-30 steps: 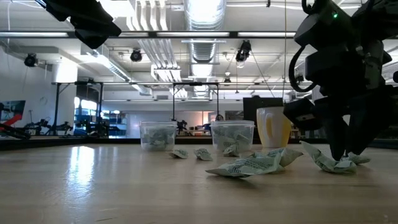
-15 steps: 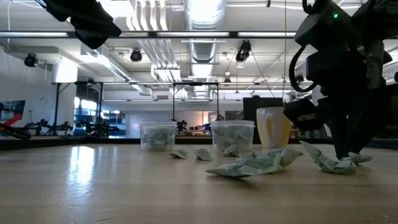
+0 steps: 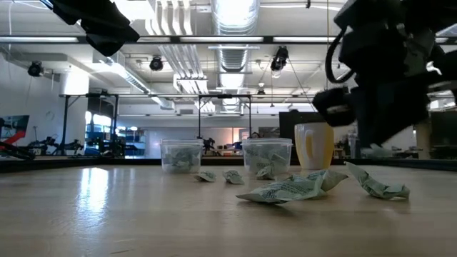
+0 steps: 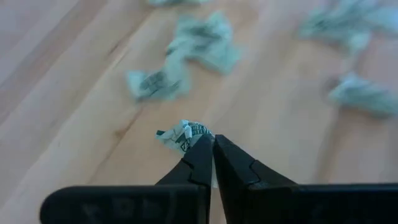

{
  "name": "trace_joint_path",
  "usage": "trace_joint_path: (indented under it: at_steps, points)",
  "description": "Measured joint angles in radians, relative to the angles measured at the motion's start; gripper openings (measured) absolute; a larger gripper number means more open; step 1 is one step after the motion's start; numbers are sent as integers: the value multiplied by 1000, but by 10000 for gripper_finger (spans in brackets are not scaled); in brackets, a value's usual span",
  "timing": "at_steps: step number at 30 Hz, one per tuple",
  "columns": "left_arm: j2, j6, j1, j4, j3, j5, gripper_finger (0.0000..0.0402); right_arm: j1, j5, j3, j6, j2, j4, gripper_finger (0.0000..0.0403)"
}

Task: Pick and place items into bin
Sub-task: Put the white stevia packet into the right transparent bin

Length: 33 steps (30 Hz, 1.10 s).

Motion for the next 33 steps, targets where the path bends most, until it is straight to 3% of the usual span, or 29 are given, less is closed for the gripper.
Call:
trace_joint_path:
  at_steps: [2,9,11,33]
  points:
    - [0,1,0,0,0,0,112,0,69,10,-10,-20,1,9]
    - [2,3,0,1,-1,0,112,-5,472,63,-28,-70,29,8]
    - [3,4,0,-1,-2,0,112,-18,527,79,-36,-74,42,8]
    - [3,0,0,43,-51,-2,112,-270,536,212,-20,116,44,8]
